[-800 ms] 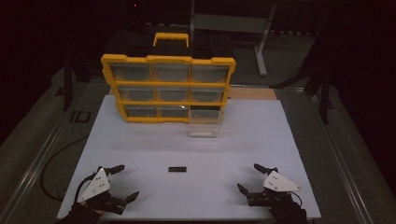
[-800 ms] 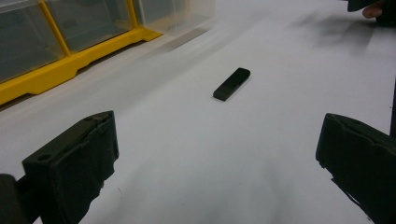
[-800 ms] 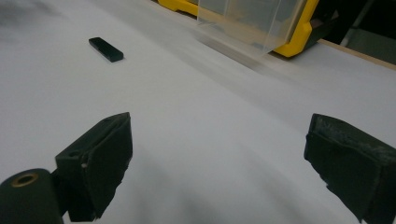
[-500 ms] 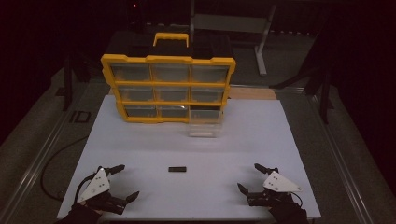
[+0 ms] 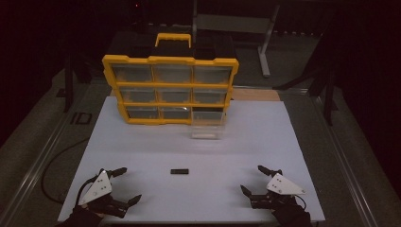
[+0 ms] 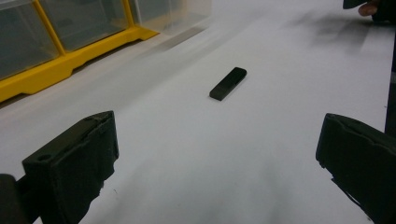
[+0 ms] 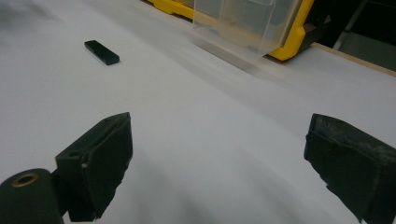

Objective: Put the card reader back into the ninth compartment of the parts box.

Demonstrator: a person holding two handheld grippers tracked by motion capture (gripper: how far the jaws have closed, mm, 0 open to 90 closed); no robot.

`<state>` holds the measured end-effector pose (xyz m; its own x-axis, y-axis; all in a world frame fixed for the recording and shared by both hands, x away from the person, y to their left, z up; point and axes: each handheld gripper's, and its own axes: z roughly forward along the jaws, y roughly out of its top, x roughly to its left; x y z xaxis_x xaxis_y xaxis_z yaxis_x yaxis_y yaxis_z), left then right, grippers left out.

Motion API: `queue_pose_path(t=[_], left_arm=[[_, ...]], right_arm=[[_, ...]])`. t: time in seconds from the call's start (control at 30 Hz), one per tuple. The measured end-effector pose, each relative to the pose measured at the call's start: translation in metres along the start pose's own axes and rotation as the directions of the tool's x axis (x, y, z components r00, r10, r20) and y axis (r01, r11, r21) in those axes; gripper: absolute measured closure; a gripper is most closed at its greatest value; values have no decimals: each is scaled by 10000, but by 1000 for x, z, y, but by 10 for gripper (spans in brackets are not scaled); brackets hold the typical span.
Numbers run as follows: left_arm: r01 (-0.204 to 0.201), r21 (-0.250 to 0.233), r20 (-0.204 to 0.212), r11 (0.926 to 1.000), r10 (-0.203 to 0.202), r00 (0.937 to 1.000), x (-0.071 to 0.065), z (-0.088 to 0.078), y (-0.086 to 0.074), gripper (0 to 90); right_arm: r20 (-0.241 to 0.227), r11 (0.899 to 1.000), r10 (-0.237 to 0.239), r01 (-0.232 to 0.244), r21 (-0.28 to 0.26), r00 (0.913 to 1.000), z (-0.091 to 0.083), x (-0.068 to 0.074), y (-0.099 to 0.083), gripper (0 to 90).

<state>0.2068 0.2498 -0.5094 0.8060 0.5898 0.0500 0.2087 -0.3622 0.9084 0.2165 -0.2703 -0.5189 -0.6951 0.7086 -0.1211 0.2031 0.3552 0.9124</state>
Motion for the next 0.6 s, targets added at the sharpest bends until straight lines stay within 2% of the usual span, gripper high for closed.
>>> queue_pose_path(t=[0.27,0.4,0.47,0.6], left_arm=[[-188,85,-136,9998,189,9997,0,-5,9,3],[-106,116,-111,9999,108,9999,3,-9,17,3],[-282,231,-154,9993,286,9995,3,-10,22,2],[-400,337,6,9986,400,9992,6,-11,32,2]], right_arm=[[27,9999,-38,38,-125,10000,-1,1,1,81],[29,9998,61,-60,-183,10000,0,1,1,81],[25,9998,64,-64,-196,10000,0,1,1,81],[29,9998,30,-30,-174,10000,1,1,2,81]])
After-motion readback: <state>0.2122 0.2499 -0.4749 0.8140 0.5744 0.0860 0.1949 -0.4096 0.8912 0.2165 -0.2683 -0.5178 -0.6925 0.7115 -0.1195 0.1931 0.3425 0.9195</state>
